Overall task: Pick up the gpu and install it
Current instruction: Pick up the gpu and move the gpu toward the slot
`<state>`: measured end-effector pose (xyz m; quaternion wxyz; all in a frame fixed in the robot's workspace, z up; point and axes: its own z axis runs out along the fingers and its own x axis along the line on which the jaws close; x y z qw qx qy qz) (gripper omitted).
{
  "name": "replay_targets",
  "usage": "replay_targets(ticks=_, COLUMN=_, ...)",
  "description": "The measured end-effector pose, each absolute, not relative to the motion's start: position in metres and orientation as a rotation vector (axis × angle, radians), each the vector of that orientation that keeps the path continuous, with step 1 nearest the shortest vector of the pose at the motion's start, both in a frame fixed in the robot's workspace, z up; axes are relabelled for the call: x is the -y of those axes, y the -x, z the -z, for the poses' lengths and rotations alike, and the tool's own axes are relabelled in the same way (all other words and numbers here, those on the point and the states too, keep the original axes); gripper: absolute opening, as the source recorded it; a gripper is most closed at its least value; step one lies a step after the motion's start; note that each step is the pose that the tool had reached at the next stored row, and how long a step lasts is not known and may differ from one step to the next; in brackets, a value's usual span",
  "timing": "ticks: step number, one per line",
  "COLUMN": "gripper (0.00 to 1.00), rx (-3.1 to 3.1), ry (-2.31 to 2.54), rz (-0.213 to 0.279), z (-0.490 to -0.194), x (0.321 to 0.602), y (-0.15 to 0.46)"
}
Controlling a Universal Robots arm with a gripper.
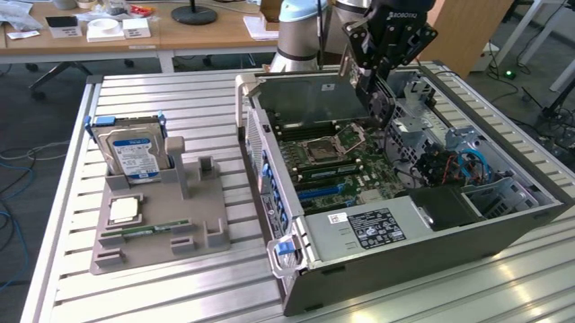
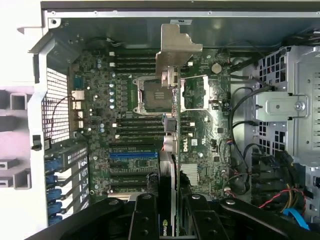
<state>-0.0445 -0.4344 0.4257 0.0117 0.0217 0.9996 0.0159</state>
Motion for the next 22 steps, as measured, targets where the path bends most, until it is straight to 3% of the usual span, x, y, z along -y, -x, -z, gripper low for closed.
replay_targets(ticks=22, gripper=0.26, rx=-3.117, ry=-0.068, rz=-0.050, z=-0.426, x=0.434, y=0.010)
